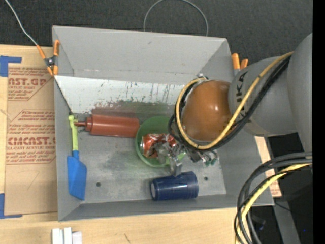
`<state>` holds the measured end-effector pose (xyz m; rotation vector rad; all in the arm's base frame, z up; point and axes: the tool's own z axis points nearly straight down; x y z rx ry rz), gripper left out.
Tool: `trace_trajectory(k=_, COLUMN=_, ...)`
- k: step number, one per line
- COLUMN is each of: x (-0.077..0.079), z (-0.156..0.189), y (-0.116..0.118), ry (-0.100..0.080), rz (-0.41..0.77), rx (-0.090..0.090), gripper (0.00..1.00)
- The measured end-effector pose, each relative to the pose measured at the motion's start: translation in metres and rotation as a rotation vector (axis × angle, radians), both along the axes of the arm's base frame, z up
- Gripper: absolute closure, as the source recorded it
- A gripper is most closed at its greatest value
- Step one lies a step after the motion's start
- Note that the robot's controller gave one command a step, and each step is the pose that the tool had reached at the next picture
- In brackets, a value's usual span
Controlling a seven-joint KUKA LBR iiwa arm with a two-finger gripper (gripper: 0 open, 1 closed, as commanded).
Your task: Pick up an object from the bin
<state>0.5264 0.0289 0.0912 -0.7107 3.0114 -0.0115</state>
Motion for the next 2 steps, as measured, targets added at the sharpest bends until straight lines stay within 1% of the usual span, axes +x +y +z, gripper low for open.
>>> trace_trajectory(k=1, x=0.0122, z=-0.0208, y=0.0109, ry=-0.019, rz=0.078, rx=-0.001, gripper=1.0)
trace_trajectory(k=2, x=0.0107, z=-0.019, y=0.0063, ry=-0.019, rz=0.099, rx=-0.002, gripper=1.0)
